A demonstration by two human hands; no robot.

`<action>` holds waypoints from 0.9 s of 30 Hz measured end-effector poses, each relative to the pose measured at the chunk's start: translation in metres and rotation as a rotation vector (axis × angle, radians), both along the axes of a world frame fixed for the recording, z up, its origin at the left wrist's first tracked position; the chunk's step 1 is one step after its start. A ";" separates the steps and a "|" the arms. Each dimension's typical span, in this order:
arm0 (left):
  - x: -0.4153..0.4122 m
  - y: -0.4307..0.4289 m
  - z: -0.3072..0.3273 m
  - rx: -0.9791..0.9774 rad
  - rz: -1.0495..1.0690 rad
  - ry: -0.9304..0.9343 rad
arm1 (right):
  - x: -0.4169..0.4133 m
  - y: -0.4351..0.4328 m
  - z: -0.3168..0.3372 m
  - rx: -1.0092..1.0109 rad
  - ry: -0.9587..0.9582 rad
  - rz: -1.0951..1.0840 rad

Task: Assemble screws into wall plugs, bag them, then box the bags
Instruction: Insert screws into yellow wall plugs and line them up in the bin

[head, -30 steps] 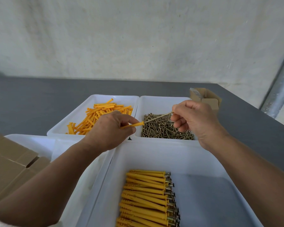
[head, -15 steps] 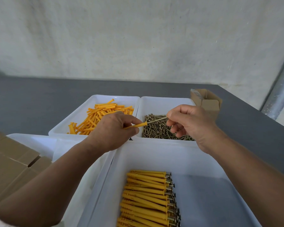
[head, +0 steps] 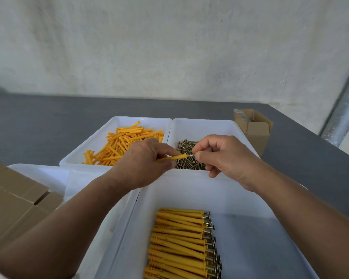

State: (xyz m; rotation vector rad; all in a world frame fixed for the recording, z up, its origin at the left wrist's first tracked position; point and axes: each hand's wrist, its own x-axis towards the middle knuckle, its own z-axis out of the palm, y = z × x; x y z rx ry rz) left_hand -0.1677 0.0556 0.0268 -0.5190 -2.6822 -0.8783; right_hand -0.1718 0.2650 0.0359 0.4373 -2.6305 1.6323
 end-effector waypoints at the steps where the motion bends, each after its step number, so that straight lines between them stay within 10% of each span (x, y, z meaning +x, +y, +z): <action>1: 0.000 0.000 0.000 -0.006 -0.002 -0.001 | 0.000 -0.001 0.000 0.008 0.001 0.003; 18: 0.006 0.007 0.003 -0.091 -0.058 -0.057 | 0.010 -0.007 0.002 0.594 0.251 0.092; 27: -0.003 -0.006 0.005 0.054 0.095 0.021 | 0.020 -0.006 0.007 0.832 -0.021 0.269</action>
